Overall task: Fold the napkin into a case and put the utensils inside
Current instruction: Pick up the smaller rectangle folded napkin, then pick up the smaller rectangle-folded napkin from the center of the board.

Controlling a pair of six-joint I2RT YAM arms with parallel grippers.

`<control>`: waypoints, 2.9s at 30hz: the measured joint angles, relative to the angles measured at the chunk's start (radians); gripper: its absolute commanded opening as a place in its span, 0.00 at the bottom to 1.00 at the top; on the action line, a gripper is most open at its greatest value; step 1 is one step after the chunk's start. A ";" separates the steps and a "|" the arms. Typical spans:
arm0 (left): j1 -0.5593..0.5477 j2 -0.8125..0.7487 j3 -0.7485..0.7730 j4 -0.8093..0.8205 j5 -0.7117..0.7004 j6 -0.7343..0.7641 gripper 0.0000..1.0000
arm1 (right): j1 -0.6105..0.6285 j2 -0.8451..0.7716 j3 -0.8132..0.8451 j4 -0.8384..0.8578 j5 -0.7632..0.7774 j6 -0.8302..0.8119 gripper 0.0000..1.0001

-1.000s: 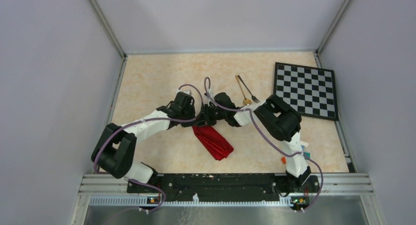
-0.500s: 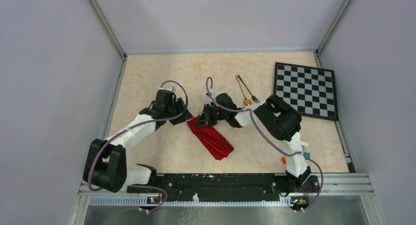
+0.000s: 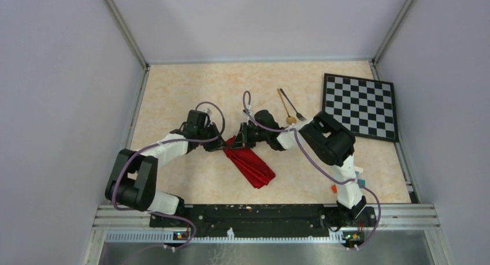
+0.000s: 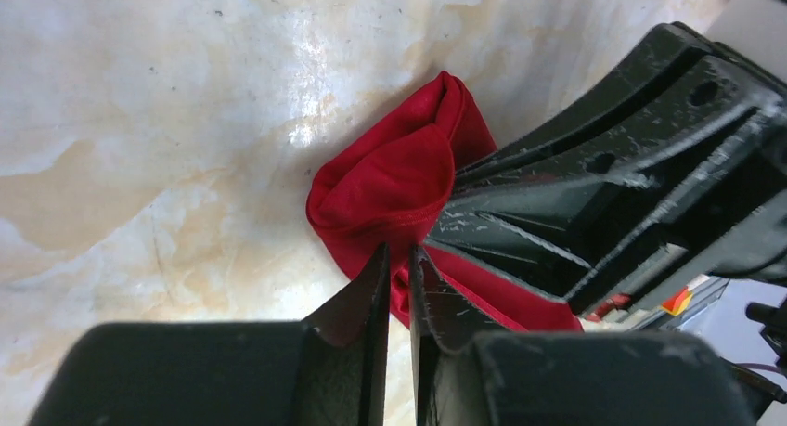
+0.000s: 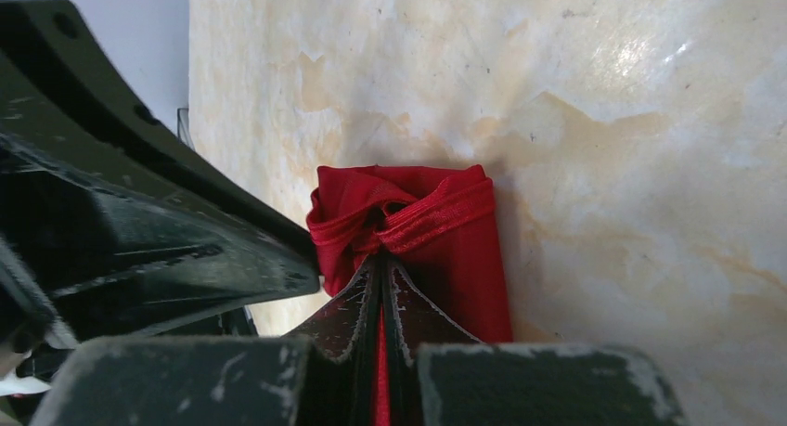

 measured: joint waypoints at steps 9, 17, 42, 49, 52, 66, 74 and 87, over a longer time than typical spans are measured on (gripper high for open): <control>-0.007 0.124 0.019 0.031 0.012 -0.018 0.15 | 0.002 -0.024 0.006 -0.061 0.010 -0.010 0.16; -0.011 0.105 0.019 0.014 -0.009 0.002 0.23 | -0.006 -0.153 0.007 -0.220 0.010 -0.080 0.34; 0.011 -0.208 -0.227 -0.038 0.183 -0.106 0.53 | 0.268 -0.515 -0.204 -0.407 0.467 -0.774 0.58; 0.011 -0.167 -0.290 0.100 0.245 -0.190 0.48 | 0.273 -0.515 -0.204 -0.451 0.518 -0.849 0.58; 0.010 -0.144 -0.297 0.141 0.257 -0.209 0.45 | 0.273 -0.515 -0.204 -0.452 0.517 -0.854 0.57; -0.051 -0.046 -0.325 0.303 0.267 -0.291 0.33 | 0.274 -0.445 -0.204 -0.443 0.512 -0.833 0.45; -0.056 -0.026 -0.343 0.353 0.262 -0.315 0.22 | 0.278 -0.421 -0.217 -0.414 0.509 -0.792 0.08; -0.072 -0.009 -0.381 0.446 0.246 -0.361 0.09 | 0.280 -0.422 -0.200 -0.406 0.462 -0.656 0.00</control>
